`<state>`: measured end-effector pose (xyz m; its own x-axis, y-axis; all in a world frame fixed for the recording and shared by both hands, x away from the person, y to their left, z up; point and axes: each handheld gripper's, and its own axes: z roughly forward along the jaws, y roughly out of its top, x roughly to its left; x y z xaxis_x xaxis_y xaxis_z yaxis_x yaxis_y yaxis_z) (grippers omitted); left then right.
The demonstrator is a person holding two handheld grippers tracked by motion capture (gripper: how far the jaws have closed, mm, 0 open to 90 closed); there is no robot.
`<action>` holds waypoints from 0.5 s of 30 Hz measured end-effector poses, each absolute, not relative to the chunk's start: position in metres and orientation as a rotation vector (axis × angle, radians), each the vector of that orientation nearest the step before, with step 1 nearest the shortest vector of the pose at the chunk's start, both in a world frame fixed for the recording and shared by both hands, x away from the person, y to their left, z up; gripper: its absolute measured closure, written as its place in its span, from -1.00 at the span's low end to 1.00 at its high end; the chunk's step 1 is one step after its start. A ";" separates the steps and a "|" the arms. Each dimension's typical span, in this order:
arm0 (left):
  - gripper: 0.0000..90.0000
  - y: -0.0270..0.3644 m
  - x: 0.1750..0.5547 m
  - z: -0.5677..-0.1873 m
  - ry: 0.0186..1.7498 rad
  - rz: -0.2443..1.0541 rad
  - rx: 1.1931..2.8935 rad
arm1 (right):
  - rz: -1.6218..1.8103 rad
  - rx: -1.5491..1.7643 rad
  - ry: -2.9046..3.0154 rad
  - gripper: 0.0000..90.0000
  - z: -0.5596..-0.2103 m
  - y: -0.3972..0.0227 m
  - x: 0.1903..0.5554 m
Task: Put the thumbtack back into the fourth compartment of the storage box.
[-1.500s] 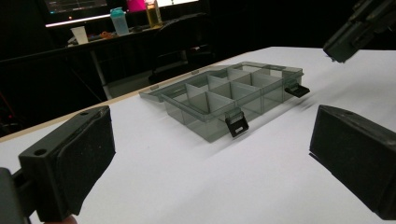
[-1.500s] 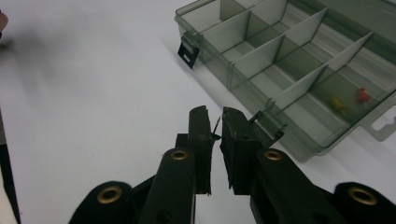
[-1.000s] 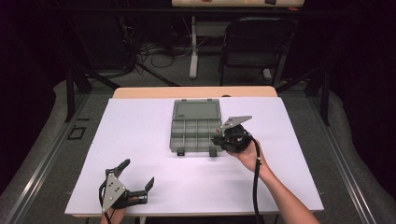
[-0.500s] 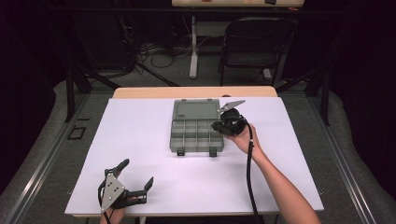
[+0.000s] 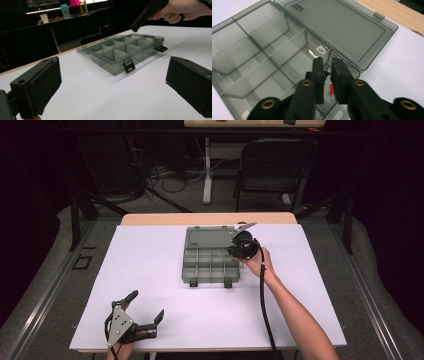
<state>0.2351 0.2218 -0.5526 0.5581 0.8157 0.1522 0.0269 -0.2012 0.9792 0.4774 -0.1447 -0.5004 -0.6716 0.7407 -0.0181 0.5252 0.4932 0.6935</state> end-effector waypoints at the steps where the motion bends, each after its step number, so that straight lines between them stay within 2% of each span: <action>1: -1.00 0.222 0.235 -0.553 0.725 0.843 1.624 | 0.970 1.073 2.430 0.71 -0.502 -0.145 0.479; 6: -1.00 0.222 0.235 -0.553 0.726 0.842 1.625 | 1.011 1.105 2.427 0.51 -0.502 -0.150 0.479; 12: -1.00 0.222 0.235 -0.553 0.725 0.842 1.627 | 1.137 1.057 2.421 -0.24 -0.494 -0.164 0.465; 13: -1.00 0.222 0.235 -0.553 0.725 0.842 1.627 | 1.160 1.048 2.418 -0.29 -0.493 -0.166 0.460; 15: -1.00 0.222 0.235 -0.553 0.723 0.844 1.628 | 1.197 1.001 2.409 -0.53 -0.490 -0.171 0.449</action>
<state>0.2347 0.2219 -0.5528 0.5583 0.8154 0.1530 0.0269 -0.2022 0.9790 0.4493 -0.1708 -0.4901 -0.7244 0.6867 0.0606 0.4629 0.4194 0.7809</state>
